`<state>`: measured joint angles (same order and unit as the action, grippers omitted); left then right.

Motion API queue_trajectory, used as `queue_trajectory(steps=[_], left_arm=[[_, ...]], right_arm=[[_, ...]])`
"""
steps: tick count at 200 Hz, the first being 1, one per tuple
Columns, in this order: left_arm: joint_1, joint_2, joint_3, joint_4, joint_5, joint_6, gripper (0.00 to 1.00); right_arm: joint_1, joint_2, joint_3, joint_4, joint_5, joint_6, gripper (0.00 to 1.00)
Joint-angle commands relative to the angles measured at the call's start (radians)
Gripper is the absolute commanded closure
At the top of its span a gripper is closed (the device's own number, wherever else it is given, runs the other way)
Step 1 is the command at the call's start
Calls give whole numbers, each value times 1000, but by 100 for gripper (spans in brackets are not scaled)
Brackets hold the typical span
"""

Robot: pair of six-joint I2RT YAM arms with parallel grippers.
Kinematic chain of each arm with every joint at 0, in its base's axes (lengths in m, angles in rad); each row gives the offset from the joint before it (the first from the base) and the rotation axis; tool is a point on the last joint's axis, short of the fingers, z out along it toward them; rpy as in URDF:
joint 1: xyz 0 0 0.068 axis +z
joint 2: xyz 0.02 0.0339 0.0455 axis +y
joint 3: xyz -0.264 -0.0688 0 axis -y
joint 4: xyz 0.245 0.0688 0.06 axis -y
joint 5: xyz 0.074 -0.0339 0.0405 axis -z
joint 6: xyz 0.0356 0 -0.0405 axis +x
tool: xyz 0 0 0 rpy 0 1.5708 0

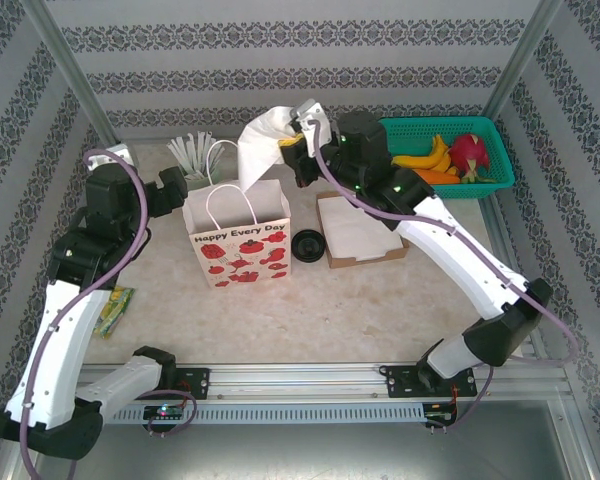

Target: Pack the takeout coffee

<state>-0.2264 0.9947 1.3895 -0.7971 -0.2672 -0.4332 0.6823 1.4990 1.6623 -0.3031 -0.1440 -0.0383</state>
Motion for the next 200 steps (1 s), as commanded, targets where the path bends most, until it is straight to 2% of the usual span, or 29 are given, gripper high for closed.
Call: queue_trajectory(steps=[1, 15, 27, 45, 70, 85, 97, 125, 167, 191, 200], left_arm=[[26, 19, -25, -72, 19, -93, 0], [46, 23, -38, -79, 44, -107, 0], [64, 27, -52, -71, 104, -113, 0], [76, 38, -76, -47, 215, -121, 7], [78, 64, -101, -29, 327, -134, 21], [78, 71, -112, -19, 367, -141, 32], [79, 68, -126, -3, 392, -146, 40], [78, 75, -137, -4, 405, -142, 61], [78, 76, -142, 1, 425, -134, 87], [79, 76, -145, 12, 442, -134, 100], [78, 75, -145, 14, 445, -136, 100]], right_arm=[[-8, -55, -36, 4, 87, 5, 100], [-18, -64, -64, -1, 61, 14, 100], [-17, -61, -77, -11, -28, 10, 100], [2, -41, -76, -26, -131, 8, 100], [46, 15, -27, -82, -189, -28, 100], [68, 57, 11, -116, -188, -37, 100], [78, 79, 21, -117, -236, -28, 100], [94, 124, 57, -133, -326, -12, 100], [96, 191, 118, -183, -506, -14, 100], [95, 232, 159, -208, -551, -15, 100], [96, 247, 177, -220, -551, -14, 100]])
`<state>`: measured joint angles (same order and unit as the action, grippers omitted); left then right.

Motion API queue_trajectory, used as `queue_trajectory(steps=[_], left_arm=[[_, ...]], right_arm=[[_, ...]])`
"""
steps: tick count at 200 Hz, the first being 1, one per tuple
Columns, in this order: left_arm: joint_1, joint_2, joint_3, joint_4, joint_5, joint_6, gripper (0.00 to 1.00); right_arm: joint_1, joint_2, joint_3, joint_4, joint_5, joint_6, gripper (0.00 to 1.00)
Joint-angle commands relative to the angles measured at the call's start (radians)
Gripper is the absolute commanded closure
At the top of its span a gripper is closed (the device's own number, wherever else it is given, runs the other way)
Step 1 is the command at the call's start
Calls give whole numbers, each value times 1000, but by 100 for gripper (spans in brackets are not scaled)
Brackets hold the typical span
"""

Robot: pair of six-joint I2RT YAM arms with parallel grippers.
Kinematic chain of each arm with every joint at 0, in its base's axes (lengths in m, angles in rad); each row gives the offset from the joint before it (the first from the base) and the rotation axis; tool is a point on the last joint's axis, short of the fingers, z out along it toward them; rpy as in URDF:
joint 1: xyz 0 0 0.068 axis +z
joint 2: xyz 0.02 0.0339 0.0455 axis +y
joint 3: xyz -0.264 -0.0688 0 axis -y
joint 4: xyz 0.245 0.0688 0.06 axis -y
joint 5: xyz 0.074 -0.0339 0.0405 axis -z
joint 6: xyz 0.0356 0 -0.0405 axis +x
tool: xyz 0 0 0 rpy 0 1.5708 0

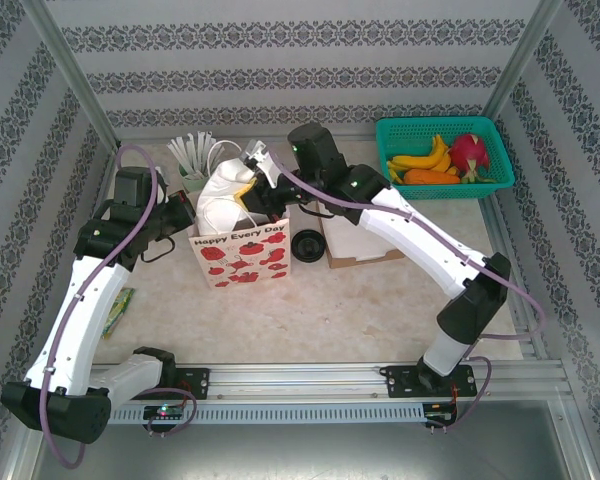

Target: Pack the takeout coffee

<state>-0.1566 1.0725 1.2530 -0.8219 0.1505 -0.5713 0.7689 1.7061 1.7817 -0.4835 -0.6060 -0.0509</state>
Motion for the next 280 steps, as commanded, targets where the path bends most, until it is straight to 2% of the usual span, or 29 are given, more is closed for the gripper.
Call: queue_trajectory(steps=[1, 74, 91, 112, 123, 167, 226, 280], left_arm=[[8, -3, -8, 39, 27, 2, 100], [8, -6, -20, 77, 24, 10, 100], [8, -12, -19, 81, 19, 10, 100], [9, -13, -18, 79, 9, 16, 100], [8, -11, -15, 73, 8, 21, 100], [8, -25, -15, 73, 32, 60, 100], [9, -15, -5, 84, 47, 67, 100], [9, -24, -5, 97, 52, 43, 100]], right_arm=[[9, 42, 60, -41, -90, 0, 100], [13, 205, 244, -223, -149, -25, 100], [14, 213, 251, -223, -76, -25, 100], [11, 203, 250, -214, 88, 1, 100], [3, 195, 244, -219, 114, 5, 100], [-17, 194, 247, -317, 77, -93, 100], [33, 309, 400, -397, -9, -129, 100], [51, 365, 491, -499, 287, 32, 100]])
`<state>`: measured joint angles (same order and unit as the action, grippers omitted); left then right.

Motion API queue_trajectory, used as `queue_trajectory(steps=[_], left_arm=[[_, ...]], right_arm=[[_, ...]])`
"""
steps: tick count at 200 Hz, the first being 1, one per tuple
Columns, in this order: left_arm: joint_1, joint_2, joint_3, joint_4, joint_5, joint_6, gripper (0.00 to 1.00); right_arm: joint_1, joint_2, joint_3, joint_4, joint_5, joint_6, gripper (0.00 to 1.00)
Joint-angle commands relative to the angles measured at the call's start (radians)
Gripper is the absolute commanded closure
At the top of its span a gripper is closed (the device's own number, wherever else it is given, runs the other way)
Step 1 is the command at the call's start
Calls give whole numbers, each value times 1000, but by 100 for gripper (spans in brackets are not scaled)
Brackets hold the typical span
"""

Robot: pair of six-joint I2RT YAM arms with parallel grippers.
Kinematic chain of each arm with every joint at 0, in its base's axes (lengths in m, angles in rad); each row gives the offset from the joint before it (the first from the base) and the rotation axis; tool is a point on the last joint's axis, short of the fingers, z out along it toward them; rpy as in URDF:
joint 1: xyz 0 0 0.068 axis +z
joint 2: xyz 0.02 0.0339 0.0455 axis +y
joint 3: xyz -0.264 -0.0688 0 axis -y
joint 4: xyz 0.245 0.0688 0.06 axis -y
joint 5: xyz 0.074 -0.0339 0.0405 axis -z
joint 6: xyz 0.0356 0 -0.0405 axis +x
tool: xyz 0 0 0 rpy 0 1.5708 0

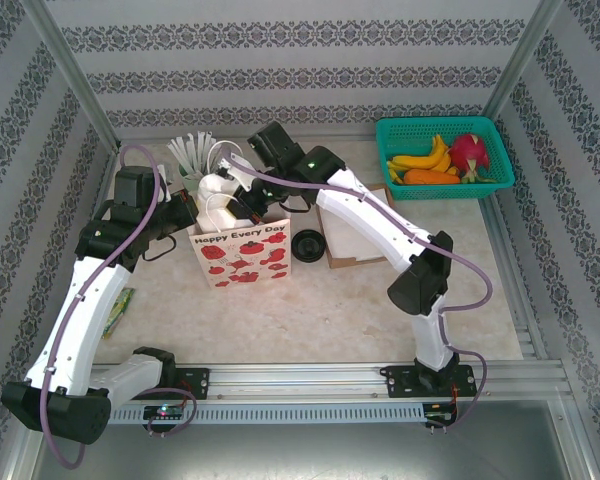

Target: Pack the takeout coffee

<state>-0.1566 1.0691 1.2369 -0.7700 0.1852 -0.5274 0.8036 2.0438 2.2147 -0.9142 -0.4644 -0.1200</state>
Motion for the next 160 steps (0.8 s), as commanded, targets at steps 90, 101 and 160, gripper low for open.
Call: queue_trajectory(steps=[90, 101, 160], left_arm=[[9, -28, -5, 84, 58, -34, 100], [8, -25, -8, 86, 63, -36, 100], [8, -74, 34, 46, 34, 62, 77]], right_arm=[[72, 69, 58, -33, 36, 216, 100], [72, 77, 54, -29, 16, 208, 100], [67, 83, 57, -34, 57, 198, 99]])
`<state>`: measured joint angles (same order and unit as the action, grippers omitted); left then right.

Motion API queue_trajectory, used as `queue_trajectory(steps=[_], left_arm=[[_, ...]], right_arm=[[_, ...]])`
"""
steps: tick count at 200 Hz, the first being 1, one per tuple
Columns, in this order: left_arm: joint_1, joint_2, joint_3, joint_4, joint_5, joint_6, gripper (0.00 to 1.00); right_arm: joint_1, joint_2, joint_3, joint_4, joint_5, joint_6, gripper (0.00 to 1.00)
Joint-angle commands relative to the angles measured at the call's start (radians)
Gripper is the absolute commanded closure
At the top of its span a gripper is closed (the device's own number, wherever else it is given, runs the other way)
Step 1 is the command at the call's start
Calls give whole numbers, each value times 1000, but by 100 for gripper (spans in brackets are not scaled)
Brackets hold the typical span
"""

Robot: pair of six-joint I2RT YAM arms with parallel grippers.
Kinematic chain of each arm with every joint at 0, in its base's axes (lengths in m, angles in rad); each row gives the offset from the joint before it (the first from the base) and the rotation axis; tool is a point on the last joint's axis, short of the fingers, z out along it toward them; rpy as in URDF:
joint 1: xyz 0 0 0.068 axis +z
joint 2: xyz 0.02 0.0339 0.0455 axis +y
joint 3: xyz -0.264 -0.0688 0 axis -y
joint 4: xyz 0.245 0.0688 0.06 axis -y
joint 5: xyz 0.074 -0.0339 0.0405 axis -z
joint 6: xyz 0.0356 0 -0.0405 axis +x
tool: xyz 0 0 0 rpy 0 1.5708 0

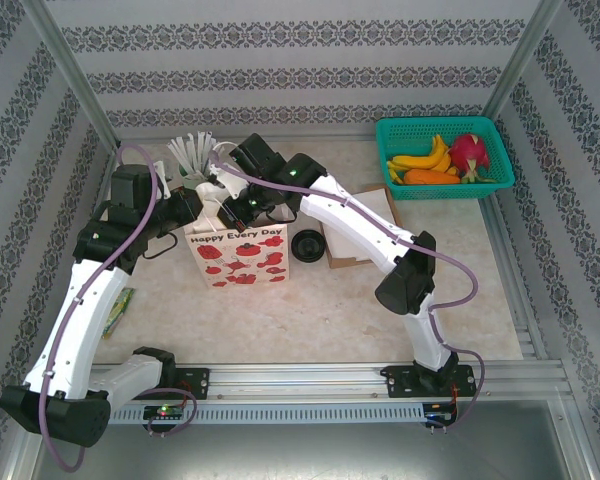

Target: Pack the takeout coffee

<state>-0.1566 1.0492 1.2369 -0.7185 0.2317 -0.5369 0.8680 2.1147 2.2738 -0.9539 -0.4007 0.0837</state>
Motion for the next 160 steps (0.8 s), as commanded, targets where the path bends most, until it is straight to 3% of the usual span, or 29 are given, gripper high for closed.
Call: queue_trajectory(steps=[1, 25, 47, 90, 123, 160], left_arm=[[8, -55, 35, -6, -13, 73, 77], [8, -96, 23, 8, -8, 226, 69], [14, -111, 13, 49, -72, 302, 60], [28, 19, 147, -58, -76, 233, 48], [27, 35, 167, -114, -158, 186, 37], [27, 43, 158, -177, -143, 167, 33]], right_arm=[[3, 12, -3, 7, -7, -6, 99], [2, -7, -23, 26, -29, -28, 98], [2, -16, -35, 38, -31, -58, 90], [2, -2, 0, 41, -26, -56, 55], [-8, -53, -38, 63, -11, -92, 40], [-40, -166, -160, 160, -32, -105, 26]])
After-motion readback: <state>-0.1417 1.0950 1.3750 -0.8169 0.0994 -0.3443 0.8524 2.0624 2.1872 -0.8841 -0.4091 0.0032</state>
